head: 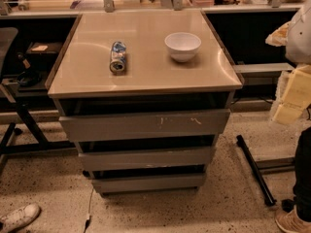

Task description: Open middle drawer

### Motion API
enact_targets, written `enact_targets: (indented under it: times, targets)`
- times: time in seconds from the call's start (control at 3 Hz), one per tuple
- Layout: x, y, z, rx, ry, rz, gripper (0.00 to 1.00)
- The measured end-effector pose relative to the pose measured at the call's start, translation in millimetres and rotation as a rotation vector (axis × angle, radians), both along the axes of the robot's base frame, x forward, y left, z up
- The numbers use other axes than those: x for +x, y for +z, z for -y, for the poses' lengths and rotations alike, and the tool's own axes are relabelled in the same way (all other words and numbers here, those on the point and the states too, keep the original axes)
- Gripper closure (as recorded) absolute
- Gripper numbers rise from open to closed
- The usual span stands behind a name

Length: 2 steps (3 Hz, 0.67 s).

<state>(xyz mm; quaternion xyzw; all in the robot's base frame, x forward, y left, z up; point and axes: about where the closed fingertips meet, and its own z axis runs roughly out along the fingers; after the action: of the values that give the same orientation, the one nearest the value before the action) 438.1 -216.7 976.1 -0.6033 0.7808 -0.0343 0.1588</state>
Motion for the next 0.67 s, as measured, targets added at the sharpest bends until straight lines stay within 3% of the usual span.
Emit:
enact_targets:
  times: [0.33, 0.67]
  targets:
    - [-1, -1, -1, 0.009, 0.001, 0.005, 0.00]
    - [-7, -35, -14, 0.041, 0.003, -0.019, 0.00]
